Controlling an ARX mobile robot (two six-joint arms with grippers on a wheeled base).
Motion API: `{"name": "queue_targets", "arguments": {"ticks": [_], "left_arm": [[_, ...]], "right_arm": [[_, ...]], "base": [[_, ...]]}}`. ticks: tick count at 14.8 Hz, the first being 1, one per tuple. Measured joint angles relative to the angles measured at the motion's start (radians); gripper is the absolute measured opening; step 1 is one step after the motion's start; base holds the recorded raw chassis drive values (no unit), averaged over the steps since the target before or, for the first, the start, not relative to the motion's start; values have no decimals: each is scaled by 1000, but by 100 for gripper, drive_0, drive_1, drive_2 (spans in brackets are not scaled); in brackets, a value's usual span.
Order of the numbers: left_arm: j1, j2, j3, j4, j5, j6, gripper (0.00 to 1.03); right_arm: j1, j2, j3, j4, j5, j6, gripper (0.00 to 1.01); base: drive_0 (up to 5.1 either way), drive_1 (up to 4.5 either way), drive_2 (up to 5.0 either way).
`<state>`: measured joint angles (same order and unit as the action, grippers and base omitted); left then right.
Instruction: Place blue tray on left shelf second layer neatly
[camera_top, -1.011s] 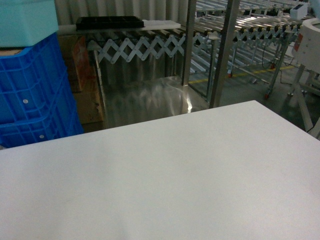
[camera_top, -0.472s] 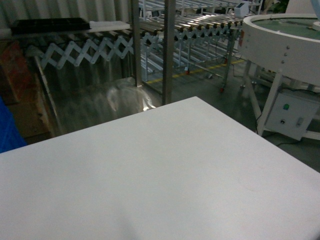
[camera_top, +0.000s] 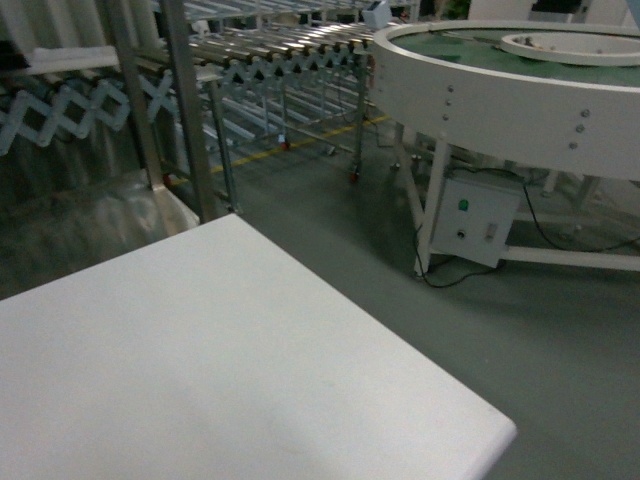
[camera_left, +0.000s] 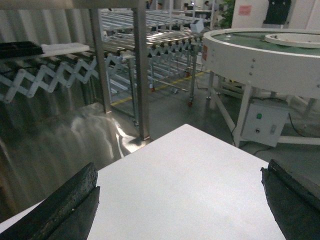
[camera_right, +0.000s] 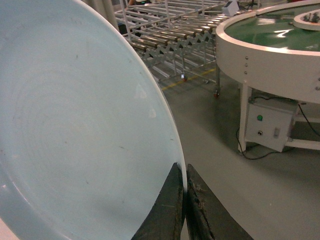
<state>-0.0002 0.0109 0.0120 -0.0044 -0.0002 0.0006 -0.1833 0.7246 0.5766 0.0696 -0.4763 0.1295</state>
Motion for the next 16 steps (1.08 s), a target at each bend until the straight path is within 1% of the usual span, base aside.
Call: {"name": "queue_targets", "arguments": {"ticks": [1,2,3,5,7,8,16], "left_arm": [[0,0,0,-2,4,0,98],[0,0,0,6,0,0,98],[0,0,0,-3,-1,0,98],[0,0,0,1,0,0,98],[-1,0,0,-2,-3,0,98],[0,0,0,0,-3,0,98],[-1,0,0,0,0,0,98]], "right_arm": [[-2,8,0,-7,5,0,2],[-2,6,0,-6,8,0,2],[1,0,0,1,-4,0,2],[0,0,0,-3,-3,0,2],[2,0,0,-2,-11,0,2],[-1,2,0,-4,1,0,2],[0,0,0,-2,0,0,2]], "base": [[273,-119,-589],[-140,-140,-140],[-140,-140,-140],[-140,-140,-140],[306,-435,-435],[303,-438,-438],[345,-393,-393]]}}
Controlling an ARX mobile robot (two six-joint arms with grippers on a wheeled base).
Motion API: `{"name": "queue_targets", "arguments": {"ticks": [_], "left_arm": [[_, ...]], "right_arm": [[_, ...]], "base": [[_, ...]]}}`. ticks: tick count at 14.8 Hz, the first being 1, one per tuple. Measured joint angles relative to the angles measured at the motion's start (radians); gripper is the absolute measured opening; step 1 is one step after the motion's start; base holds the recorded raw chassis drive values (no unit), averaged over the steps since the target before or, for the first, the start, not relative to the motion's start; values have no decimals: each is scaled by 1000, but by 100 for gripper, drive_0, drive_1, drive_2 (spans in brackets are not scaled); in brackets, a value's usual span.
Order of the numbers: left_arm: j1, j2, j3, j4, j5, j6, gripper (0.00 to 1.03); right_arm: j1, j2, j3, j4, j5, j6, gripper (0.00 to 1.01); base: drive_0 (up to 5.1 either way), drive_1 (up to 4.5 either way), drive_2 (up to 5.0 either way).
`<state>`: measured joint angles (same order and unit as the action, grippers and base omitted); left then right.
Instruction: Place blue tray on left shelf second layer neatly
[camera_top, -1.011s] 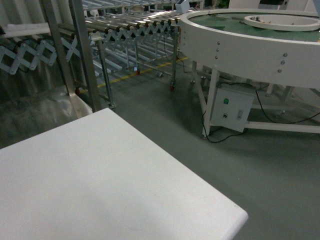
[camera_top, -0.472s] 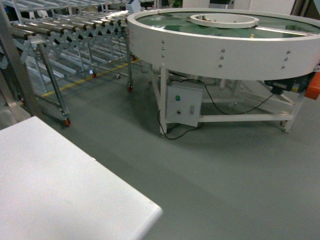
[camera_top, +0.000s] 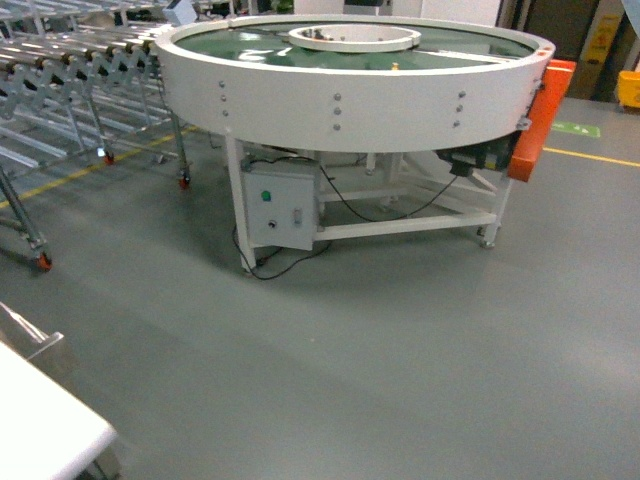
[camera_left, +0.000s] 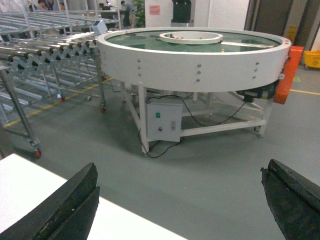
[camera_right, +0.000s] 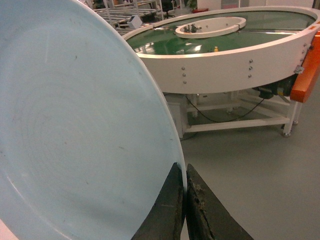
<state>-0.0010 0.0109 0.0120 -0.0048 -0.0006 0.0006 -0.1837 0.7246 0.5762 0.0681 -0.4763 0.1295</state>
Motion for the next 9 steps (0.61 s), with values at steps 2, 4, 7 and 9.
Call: {"name": "queue_targets", "arguments": {"ticks": [2,4,7,9], "left_arm": [[0,0,0,2,0,0,98],[1,0,0,4,4,0,98],[1,0,0,0,1,0,98],[1,0,0,0,-3,0,98]], "right_arm": [[0,0,0,0,0,0,2],[0,1,0,-4,2,0,2],[0,0,0,-1,0,0,2],[0,-8,0,4,-5,0,2]], "base": [[344,-390,-390],[-132,-132,-132],[-8,-149,-297],[239,-126,-619]]}}
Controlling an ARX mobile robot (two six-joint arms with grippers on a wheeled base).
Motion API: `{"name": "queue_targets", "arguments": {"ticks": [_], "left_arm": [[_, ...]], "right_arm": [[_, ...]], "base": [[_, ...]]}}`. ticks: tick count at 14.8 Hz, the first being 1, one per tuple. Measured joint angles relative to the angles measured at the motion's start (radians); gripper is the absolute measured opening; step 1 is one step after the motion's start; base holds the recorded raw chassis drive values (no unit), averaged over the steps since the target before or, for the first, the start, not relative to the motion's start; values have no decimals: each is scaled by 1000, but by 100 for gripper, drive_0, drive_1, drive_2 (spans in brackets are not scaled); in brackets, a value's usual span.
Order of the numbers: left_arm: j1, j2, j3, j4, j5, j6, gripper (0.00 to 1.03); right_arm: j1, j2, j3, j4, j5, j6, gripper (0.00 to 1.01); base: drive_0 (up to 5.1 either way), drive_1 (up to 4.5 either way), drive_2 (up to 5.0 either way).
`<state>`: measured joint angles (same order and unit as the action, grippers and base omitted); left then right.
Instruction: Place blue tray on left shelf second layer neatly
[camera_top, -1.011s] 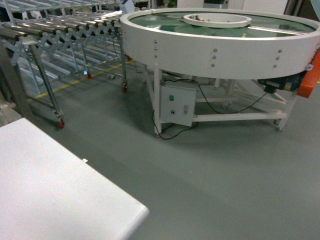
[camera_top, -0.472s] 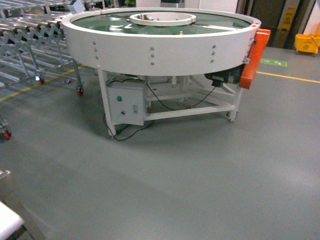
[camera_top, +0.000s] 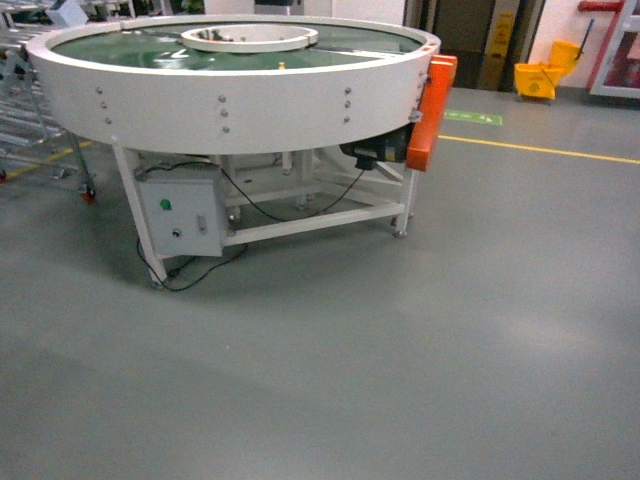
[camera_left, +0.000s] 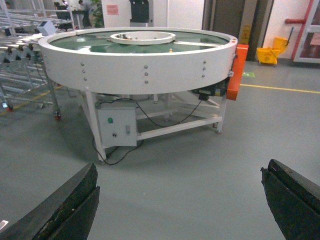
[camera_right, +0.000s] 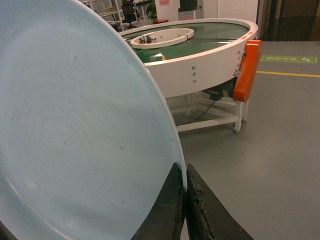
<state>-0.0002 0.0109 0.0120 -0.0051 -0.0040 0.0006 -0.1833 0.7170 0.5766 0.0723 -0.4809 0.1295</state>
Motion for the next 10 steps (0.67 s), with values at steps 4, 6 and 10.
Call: {"name": "queue_targets", "arguments": {"ticks": [4,6,10], "left_arm": [[0,0,0,0,4,0,98],[0,0,0,2,3,0,98],[0,0,0,1,3,0,98]], "right_arm": [[0,8,0,-5,5,0,2],[0,8,0,-4,5,0,2],[0,8,0,-5,5,0,2]], "base": [[230,-101,-627],[246,-83,-612],[255,-78,-602]]}}
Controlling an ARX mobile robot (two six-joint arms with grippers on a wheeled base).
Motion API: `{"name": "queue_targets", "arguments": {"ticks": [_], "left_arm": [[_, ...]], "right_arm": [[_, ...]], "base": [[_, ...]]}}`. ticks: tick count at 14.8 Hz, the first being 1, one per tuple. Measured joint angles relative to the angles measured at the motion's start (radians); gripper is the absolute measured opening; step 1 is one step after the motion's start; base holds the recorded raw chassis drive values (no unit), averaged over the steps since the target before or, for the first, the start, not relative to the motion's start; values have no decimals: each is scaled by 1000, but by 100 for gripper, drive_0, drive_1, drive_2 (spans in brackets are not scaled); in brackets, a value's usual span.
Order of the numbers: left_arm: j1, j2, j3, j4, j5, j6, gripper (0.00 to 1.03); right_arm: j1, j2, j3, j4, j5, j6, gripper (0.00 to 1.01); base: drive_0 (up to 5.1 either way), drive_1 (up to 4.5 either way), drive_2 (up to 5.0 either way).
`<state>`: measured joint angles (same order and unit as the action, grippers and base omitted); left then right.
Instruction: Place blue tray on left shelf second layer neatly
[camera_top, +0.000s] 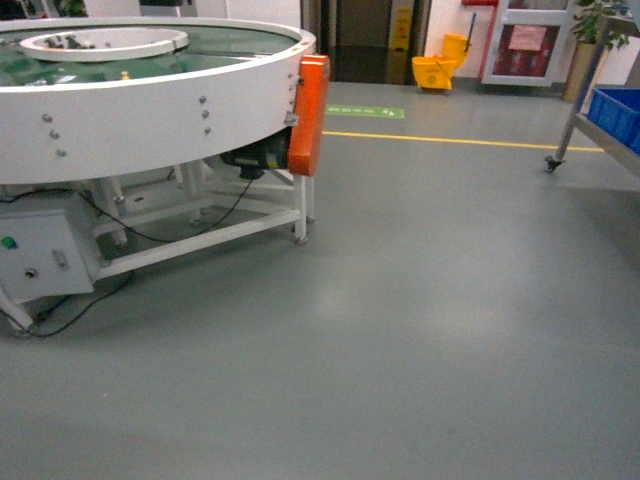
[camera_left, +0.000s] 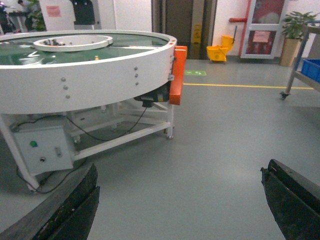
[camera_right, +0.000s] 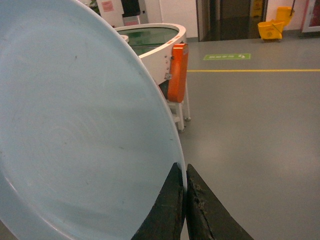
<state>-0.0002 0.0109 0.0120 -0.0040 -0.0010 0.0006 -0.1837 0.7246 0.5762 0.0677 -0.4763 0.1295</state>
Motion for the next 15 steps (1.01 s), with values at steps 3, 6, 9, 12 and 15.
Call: {"name": "queue_targets", "arguments": {"ticks": [3,6,9,12,15], "left_arm": [[0,0,0,-2,1,0,98],[0,0,0,-1,-2,0,98],[0,0,0,-2,0,0,98],[0,0,0,1,-2,0,98],[0,0,0,-1,0,0,98]], "right_arm": [[0,0,0,-1,0,0,2],[0,1,0,-3,0,0,2],[0,0,0,-1,0,0,2],[0,0,0,2,0,0,2],[0,1,0,-2,0,0,2]], "base": [[251,-83,-606],[246,-86,-609],[254,-78,-605],[257,-74,-601],[264,-68,-595]]}}
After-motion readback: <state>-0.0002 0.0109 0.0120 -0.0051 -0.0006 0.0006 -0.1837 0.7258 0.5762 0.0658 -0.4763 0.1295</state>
